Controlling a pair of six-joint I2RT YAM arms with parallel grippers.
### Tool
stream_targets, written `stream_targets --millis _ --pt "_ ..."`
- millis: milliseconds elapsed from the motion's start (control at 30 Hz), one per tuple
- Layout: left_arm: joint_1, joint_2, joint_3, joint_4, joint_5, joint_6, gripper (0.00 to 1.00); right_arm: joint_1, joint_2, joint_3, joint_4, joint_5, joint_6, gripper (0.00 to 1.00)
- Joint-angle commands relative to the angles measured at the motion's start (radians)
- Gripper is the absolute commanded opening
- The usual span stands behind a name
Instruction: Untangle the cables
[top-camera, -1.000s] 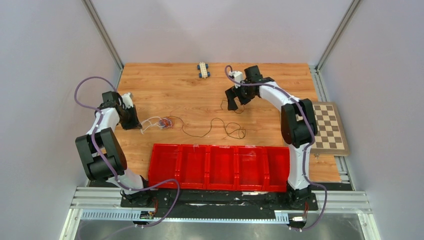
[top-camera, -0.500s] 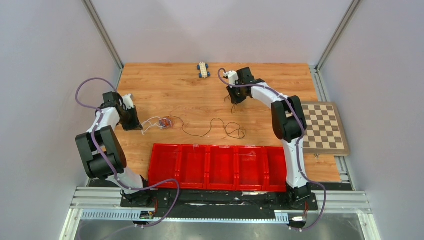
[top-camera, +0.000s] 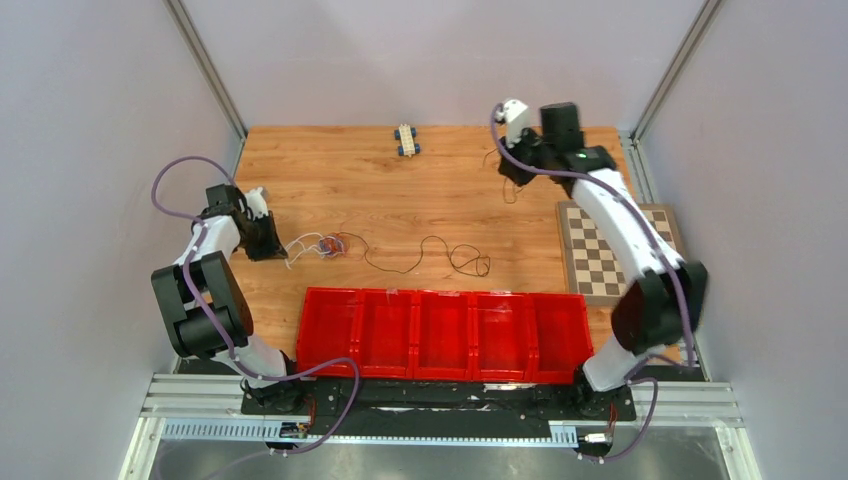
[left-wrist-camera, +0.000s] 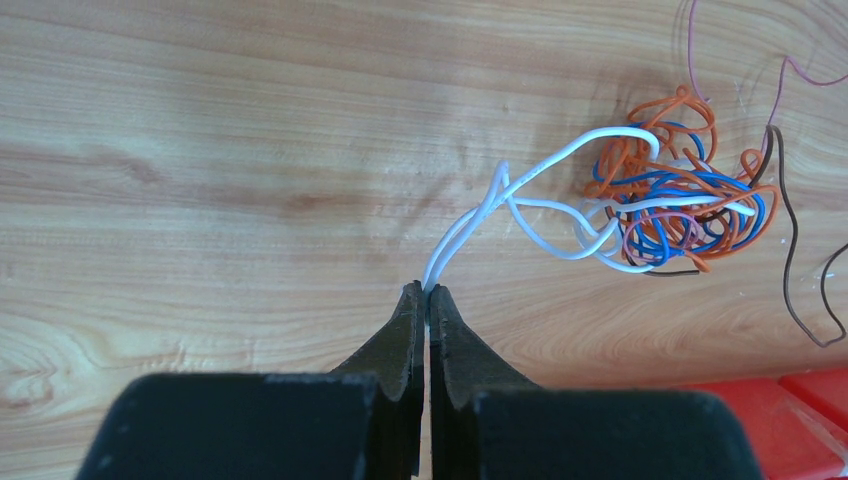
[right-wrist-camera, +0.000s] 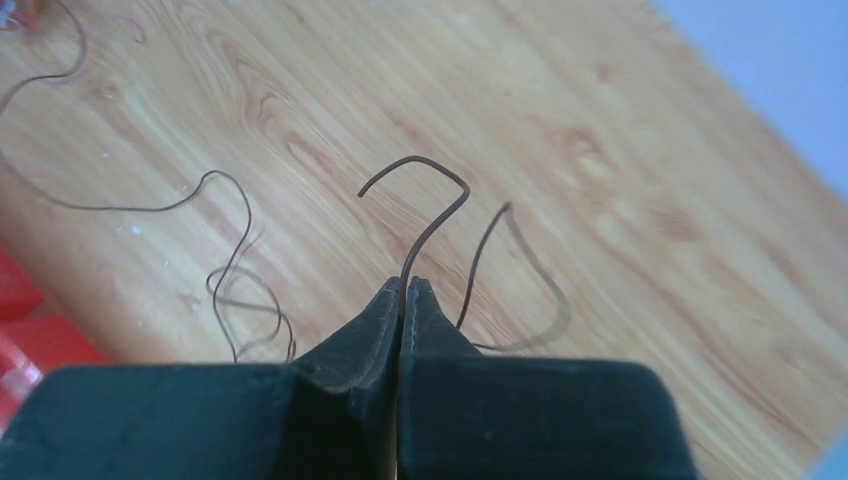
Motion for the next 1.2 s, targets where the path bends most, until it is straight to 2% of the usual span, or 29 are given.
stream_targets --millis 0,200,433,600,833,1167 --pt "0.004 -0.033 -0.02 0.041 0.036 0.009 0.0 -0.048 -0.318 -0.104 -0.208 -0.092 -0.144 0.0" --pt "0.004 -0.055 -0.052 0.052 0.049 0.019 0.0 -0.053 -0.726 -0.277 -0.464 -0.025 -0.266 0.0" --pt "0.003 -0.082 -0.084 0.057 0.063 0.024 0.0 -0.053 -1.018 -0.379 -0.66 -0.006 -0.256 0.0" --pt "0.003 -0.086 -0.092 0.061 0.071 0.017 0.0 -0.052 -1.067 -0.49 -0.695 -0.039 -0.225 0.0" --pt "0.002 -0.119 -0.128 0.061 0.071 0.027 0.0 -0.053 -1.017 -0.598 -0.66 -0.054 -0.112 0.0" --pt "0.002 -0.156 -0.166 0.067 0.077 0.042 0.0 -0.053 -0.918 -0.723 -0.567 0.063 -0.077 0.0"
